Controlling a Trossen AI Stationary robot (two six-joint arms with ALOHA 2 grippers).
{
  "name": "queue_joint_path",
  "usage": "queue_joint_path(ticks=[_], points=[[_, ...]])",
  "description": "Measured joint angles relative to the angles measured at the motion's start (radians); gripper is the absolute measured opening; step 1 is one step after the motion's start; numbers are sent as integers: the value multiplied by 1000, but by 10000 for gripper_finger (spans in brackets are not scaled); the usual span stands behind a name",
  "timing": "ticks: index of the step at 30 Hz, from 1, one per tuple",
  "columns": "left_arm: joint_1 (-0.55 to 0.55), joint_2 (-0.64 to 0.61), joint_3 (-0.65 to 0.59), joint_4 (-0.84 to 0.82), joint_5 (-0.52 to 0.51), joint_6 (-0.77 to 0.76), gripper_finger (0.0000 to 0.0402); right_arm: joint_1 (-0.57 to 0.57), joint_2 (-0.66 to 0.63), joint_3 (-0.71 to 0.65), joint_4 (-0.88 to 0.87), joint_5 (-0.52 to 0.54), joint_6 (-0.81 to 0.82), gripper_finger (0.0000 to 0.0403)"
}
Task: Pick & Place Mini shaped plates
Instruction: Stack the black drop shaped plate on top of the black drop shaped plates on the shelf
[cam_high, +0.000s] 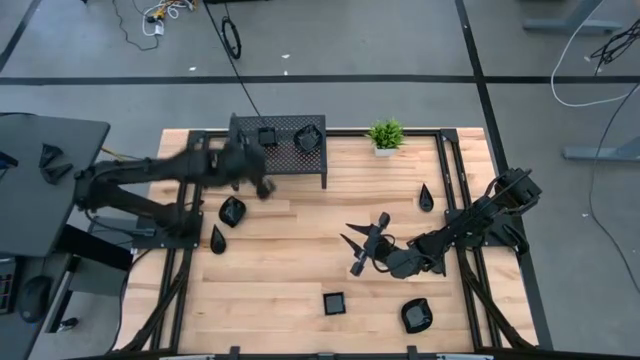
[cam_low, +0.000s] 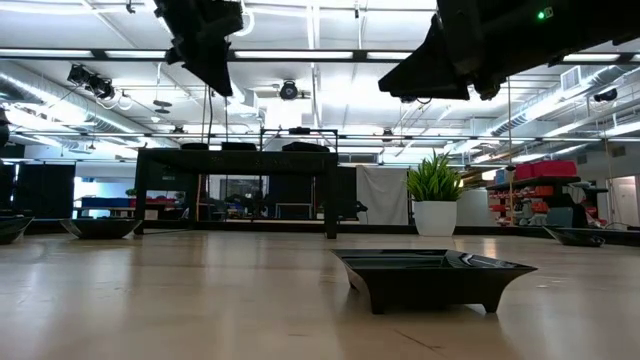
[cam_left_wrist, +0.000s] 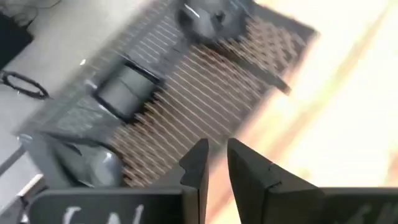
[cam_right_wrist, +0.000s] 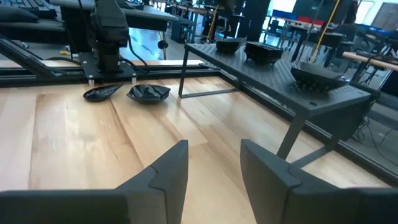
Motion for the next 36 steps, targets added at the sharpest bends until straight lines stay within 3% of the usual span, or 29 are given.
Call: queue_joint_path(ticks=[6, 12, 14, 17, 21, 25, 31, 36], points=[[-322, 0, -118, -43, -59, -281, 47, 1, 0, 0, -9, -36, 21, 148], [-537, 0, -143, -376, -59, -826, 23, 0, 0, 0, -12, -52, 23, 148], [-574, 0, -169, -437, -28, -1002, 15, 0, 0, 0, -12, -53, 21, 148], [-585, 0, -233, -473, 119, -1151, 7, 0, 0, 0, -12, -53, 20, 148], [-579, 0, -350, -475, 290, -1257, 14, 0, 0, 0, -12, -53, 13, 148], [-572, 3, -431, -470, 427, -1284, 53, 0, 0, 0, -12, -52, -3, 148], [-556, 4, -412, -400, 449, -1307, 118, -8, 0, 0, -17, -53, -3, 148], [-540, 27, -414, -389, 438, -1355, 131, -11, 0, 0, -20, -52, -2, 148]])
